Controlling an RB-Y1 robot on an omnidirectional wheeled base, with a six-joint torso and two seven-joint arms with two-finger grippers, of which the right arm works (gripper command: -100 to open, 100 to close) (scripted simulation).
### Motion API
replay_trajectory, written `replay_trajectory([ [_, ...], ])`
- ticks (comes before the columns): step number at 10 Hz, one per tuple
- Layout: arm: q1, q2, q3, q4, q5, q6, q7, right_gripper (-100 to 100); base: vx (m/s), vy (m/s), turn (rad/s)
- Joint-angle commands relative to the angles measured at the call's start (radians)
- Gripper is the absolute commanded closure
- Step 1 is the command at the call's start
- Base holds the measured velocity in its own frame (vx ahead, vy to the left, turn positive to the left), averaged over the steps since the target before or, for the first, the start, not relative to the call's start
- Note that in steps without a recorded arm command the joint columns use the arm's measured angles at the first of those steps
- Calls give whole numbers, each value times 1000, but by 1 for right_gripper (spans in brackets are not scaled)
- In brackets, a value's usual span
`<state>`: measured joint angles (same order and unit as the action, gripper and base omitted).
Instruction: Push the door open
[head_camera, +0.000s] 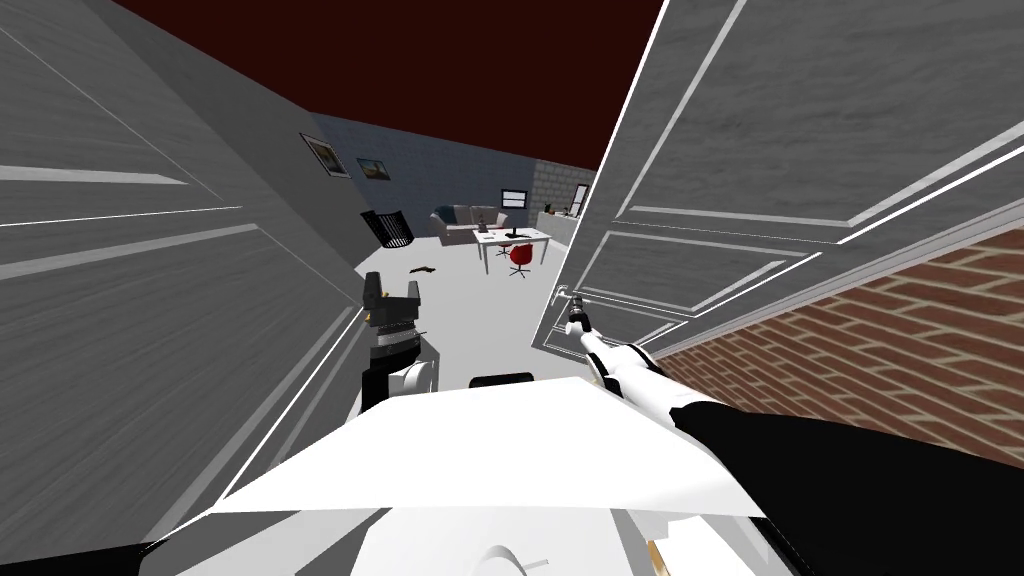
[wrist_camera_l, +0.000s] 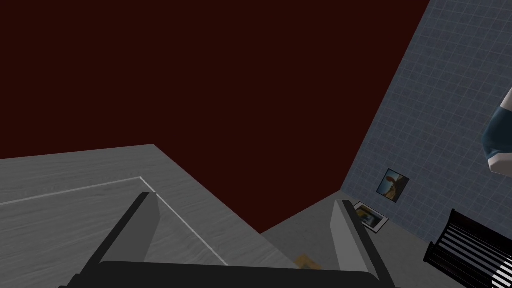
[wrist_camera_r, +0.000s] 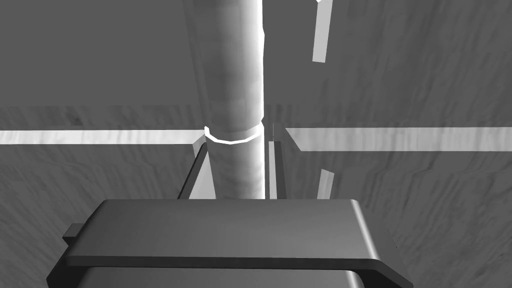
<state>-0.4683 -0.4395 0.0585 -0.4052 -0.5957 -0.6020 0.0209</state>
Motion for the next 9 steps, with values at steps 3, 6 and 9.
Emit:
replay_trajectory([
  [3, 30, -15, -43, -55, -23, 22, 40, 100, 61, 4, -3],
  [6, 32, -19, -52, -56, -29, 20, 43, 100, 135, 36, -46],
  [9, 35, -28, -70, -39, -40, 15, 51, 100, 99, 8, -11],
])
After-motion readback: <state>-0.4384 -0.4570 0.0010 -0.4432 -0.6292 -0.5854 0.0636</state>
